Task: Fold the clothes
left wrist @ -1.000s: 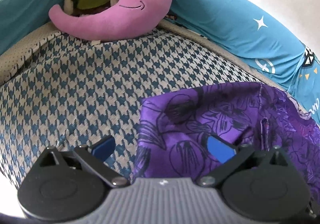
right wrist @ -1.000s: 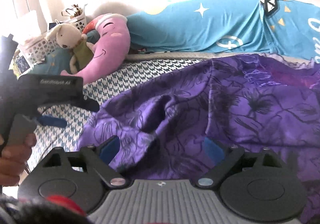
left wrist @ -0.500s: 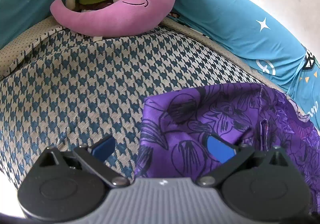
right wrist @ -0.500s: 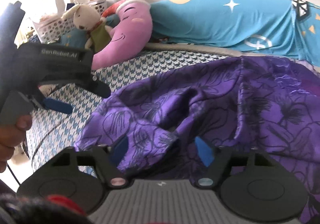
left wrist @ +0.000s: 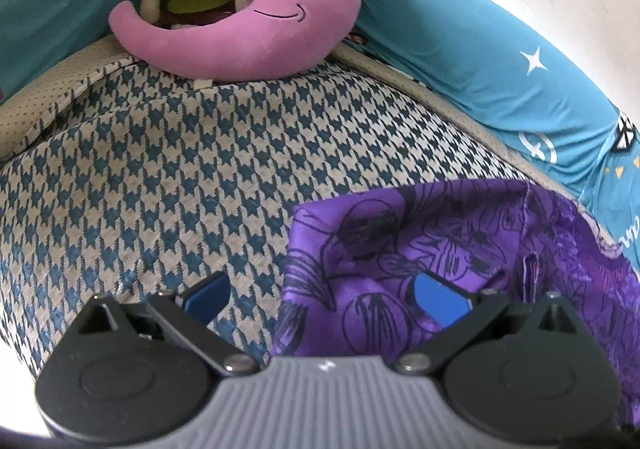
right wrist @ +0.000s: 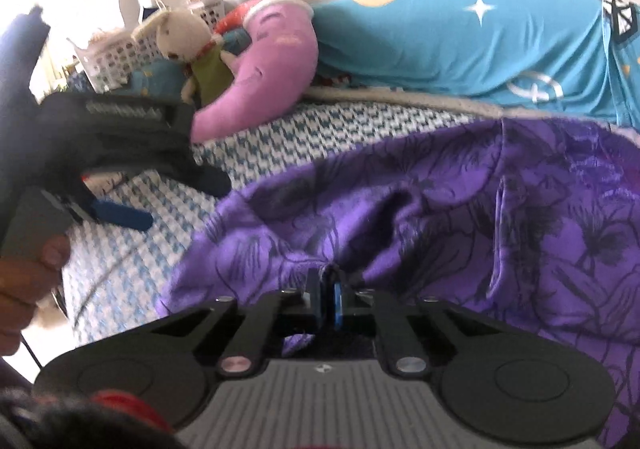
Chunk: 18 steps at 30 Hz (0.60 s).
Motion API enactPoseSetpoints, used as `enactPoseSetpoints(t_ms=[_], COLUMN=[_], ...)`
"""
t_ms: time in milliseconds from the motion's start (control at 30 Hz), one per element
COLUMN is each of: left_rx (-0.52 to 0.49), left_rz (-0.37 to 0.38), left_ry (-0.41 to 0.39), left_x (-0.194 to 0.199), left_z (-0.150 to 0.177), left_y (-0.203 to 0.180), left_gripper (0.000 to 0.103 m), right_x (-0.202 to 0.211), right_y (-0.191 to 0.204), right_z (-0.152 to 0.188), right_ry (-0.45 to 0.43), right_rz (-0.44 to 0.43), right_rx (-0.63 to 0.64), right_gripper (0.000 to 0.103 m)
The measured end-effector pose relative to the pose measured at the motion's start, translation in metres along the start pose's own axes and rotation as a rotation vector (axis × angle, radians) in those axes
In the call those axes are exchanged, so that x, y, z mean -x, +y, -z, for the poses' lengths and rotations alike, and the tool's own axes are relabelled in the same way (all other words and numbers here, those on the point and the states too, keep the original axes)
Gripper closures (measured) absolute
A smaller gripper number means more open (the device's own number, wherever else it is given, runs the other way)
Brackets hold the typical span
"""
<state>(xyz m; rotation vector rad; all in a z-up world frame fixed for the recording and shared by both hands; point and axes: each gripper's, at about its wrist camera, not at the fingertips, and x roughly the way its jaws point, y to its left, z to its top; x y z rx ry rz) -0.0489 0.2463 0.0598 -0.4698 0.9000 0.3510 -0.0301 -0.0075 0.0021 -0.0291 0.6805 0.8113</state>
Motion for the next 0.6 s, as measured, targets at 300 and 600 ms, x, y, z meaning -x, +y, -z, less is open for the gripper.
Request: enactPoseSetpoints(t_ms=[300,600], left_rx=[0.053,0.039], left_rz=[-0.023,0.034], left_ry=[-0.050,-0.033], left_x=[0.004,-0.004], left_z=[-0.003,0.007], left_y=[-0.012,-0.056], left_gripper=[0.001,0.001], right_x=[0.033,0.108], right_y=[-0.030,-0.096], right_z=[-0.041,-0.063], right_ry=[-0.153,-0.314], right_rz=[0.070,0.271], right_rx=[-0.033,-0.159], right_gripper=[0.095,0.095])
